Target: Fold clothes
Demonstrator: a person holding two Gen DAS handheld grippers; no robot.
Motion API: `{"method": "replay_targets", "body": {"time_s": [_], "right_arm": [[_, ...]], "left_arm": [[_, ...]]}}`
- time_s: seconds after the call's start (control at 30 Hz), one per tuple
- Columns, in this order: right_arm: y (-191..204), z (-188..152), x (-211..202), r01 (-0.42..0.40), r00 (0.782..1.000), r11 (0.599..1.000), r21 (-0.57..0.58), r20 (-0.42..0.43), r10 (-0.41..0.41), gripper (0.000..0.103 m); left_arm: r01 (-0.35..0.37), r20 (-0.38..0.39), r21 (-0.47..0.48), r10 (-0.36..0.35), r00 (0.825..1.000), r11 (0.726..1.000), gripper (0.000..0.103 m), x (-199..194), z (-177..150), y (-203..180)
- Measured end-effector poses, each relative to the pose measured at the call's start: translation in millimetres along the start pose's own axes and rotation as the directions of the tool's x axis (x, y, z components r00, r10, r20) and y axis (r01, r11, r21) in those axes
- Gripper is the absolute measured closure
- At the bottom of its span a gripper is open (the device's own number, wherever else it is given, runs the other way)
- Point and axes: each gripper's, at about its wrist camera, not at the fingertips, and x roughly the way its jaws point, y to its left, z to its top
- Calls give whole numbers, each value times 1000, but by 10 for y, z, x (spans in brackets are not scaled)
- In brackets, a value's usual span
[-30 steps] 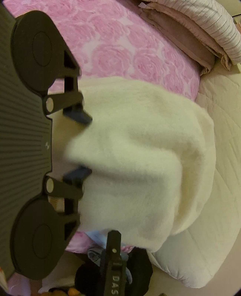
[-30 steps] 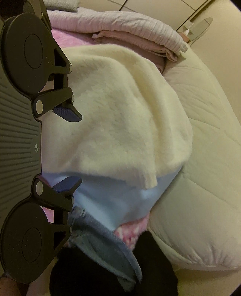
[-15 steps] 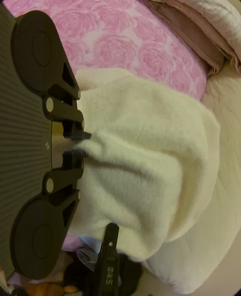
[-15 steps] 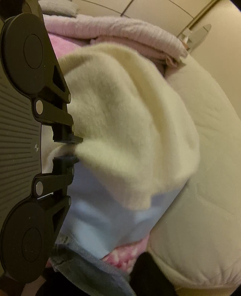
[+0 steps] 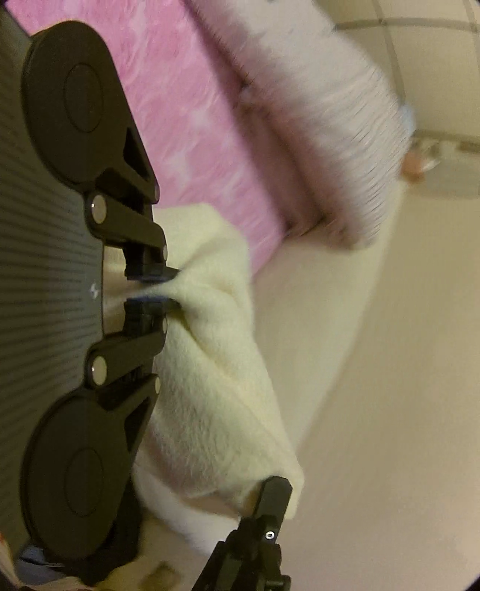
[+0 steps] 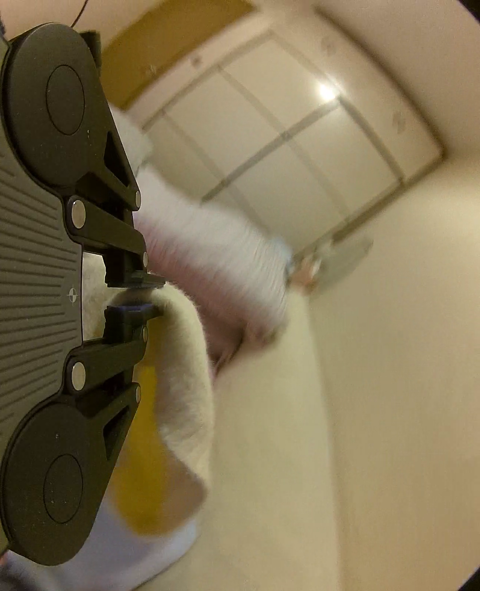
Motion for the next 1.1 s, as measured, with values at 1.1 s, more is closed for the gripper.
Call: {"method": "replay_targets", "body": {"time_s": [1.1], "right_arm": [[4142, -2666, 332, -250, 691, 954, -167, -721, 54, 93]], "left_arm": [[-613, -438, -258, 475, 763, 747, 88, -4262, -2102, 2632]]}}
